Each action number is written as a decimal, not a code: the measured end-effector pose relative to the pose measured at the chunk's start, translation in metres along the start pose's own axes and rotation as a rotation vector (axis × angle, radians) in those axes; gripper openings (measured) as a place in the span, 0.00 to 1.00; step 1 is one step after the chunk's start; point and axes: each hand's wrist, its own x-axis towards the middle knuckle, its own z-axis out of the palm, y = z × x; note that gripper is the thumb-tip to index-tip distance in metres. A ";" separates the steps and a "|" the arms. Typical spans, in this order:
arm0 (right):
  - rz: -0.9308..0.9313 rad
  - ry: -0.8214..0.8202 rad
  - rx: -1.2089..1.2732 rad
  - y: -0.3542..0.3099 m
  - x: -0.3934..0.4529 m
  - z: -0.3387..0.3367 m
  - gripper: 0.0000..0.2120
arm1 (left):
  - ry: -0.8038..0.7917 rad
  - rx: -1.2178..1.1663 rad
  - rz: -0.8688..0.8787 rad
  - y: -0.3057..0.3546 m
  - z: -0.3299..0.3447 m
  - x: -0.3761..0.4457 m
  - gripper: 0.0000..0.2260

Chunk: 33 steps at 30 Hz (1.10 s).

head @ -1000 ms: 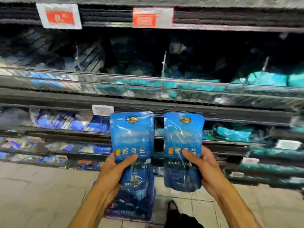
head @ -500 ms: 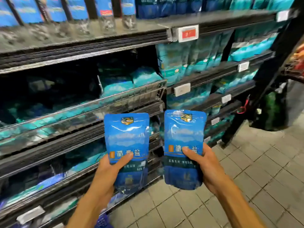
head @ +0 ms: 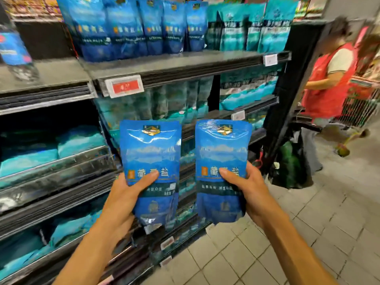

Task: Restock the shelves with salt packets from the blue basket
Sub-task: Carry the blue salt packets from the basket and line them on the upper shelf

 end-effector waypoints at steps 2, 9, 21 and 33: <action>-0.045 -0.008 -0.018 -0.012 0.025 -0.012 0.14 | -0.021 0.000 0.032 0.009 0.015 0.022 0.20; -0.173 -0.049 -0.012 -0.066 0.138 -0.028 0.17 | 0.004 -0.023 0.200 0.067 0.072 0.109 0.16; -0.431 -0.284 -0.003 -0.189 0.350 0.012 0.16 | 0.044 0.044 0.438 0.228 0.131 0.260 0.20; -0.091 -0.444 0.040 -0.186 0.554 0.077 0.28 | 0.288 0.133 0.298 0.238 0.097 0.438 0.10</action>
